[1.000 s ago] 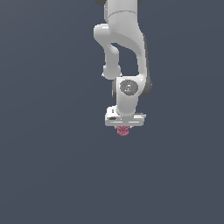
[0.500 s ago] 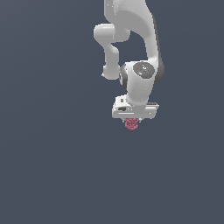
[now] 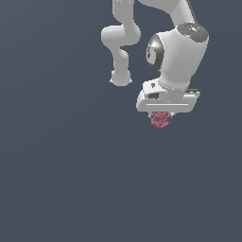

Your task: Pick up the object and move it to a goal position.

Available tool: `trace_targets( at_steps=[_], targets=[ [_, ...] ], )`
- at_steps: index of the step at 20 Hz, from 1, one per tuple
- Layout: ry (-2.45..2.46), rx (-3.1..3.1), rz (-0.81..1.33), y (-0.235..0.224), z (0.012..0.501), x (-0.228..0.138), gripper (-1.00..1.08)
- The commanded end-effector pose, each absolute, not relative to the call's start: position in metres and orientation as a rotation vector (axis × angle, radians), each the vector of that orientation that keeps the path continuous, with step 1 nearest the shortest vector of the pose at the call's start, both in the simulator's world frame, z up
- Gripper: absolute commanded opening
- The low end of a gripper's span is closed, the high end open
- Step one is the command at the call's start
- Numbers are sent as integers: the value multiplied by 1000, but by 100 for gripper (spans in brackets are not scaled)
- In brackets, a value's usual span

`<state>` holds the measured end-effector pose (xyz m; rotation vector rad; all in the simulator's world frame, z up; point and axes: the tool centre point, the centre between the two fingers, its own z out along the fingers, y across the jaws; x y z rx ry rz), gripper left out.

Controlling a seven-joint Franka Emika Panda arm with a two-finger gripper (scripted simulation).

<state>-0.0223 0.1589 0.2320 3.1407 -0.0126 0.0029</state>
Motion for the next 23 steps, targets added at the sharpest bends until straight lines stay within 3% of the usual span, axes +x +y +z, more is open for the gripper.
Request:
trace_targets(
  at_steps=[1, 11, 23],
  targets=[
    [-13, 3140, 2, 173, 259, -22, -100],
    [-14, 3141, 1, 218, 338, -16, -100],
    [-14, 3141, 0, 233, 365, -12, -100]
  ],
)
